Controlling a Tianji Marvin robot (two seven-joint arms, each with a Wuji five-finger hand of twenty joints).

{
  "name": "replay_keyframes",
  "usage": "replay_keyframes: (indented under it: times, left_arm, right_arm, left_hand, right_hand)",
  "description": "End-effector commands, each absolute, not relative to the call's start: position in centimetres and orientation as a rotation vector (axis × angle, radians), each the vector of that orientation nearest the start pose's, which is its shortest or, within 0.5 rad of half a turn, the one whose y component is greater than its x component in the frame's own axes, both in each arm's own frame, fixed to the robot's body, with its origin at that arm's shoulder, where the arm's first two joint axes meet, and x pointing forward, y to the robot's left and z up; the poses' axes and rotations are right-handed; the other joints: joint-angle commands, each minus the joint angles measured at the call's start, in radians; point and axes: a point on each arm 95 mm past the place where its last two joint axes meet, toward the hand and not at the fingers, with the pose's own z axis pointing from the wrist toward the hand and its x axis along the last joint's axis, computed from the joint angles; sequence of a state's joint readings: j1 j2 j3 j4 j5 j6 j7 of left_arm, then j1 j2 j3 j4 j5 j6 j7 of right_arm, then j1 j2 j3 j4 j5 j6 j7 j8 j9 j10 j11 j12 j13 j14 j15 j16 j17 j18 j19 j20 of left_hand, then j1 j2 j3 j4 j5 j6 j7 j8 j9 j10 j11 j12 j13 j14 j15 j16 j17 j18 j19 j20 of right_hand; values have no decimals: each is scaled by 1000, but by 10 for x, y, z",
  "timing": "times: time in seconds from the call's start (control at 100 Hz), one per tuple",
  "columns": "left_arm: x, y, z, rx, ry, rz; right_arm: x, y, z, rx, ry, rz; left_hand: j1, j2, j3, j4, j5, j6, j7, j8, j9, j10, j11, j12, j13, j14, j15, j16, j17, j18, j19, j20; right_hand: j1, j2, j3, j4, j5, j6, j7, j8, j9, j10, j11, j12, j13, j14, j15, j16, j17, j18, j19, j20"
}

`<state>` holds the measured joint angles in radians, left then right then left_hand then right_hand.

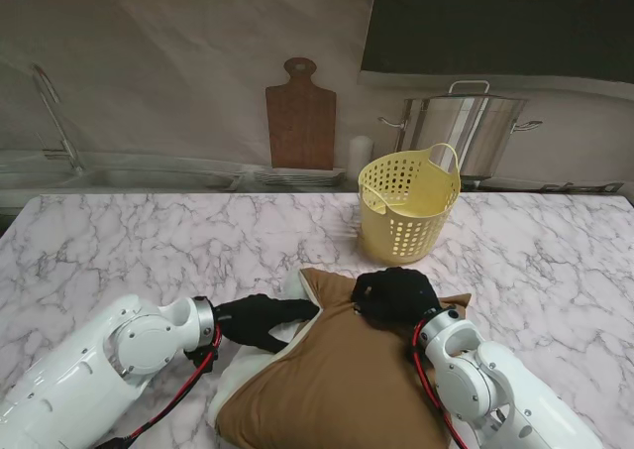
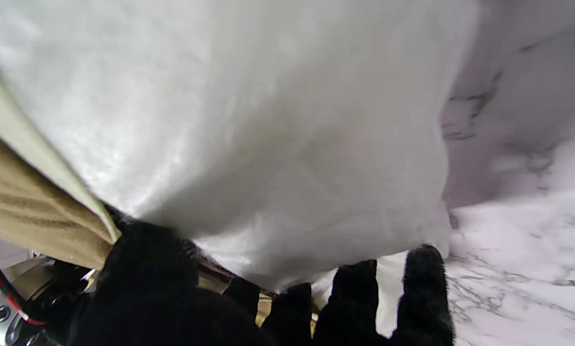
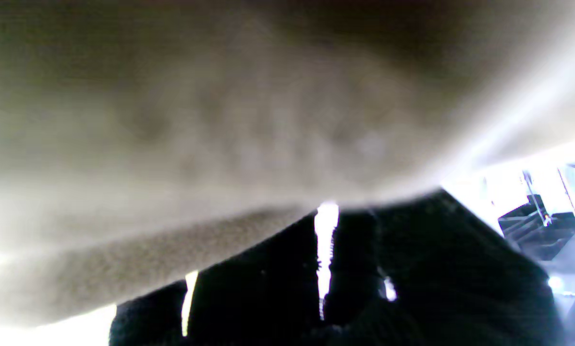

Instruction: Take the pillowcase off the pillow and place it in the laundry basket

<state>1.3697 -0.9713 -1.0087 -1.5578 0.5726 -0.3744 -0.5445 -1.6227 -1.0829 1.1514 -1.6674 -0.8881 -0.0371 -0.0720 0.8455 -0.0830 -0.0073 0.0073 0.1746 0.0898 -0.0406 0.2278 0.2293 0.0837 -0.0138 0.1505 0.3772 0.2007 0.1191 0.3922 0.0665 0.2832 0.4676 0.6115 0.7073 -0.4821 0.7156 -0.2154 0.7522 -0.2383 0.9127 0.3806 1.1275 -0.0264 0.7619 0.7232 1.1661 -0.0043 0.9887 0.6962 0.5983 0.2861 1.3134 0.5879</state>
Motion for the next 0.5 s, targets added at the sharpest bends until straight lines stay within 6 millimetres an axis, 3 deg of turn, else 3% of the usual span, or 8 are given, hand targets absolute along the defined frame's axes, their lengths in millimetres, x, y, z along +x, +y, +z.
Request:
replay_keyframes:
  times: [0.0,0.17,0.49]
  left_arm:
    - [382,-36,-355,-1322,2401,-1491]
    - [383,-31,-360,-1334,2436,-1402]
    - [382,-25,-364,-1360,2506,-1255]
  right_arm:
    - [366,24,-334,1268,1514,1617]
    - [356,4,-335,1247,1528,1541]
    - [334,-40,-334,1243,1555,1356]
  left_hand:
    - [49,-77,-10,-18,34,-40,35,7,2,-41,27,3,19,-4,26,-4,7,-16,-2,4]
    - [88,-81,-6,-14,30,-42,32,4,-10,-43,26,-9,16,-10,22,-10,5,-18,-3,2]
    - [78,-79,-14,-14,26,-40,33,1,-25,-43,26,-19,2,-14,16,-16,-3,-27,-11,-2]
  right_hand:
    - [108,73,77,53,3,-47,-6,0,-17,-10,-8,-7,45,-35,9,-13,-8,-18,14,-8]
    - [111,66,84,52,19,-39,2,5,-8,-8,-1,0,57,-40,15,-8,-1,-20,19,-8]
    - [114,30,143,47,55,7,13,9,28,23,65,53,118,-53,123,19,54,-20,68,-4]
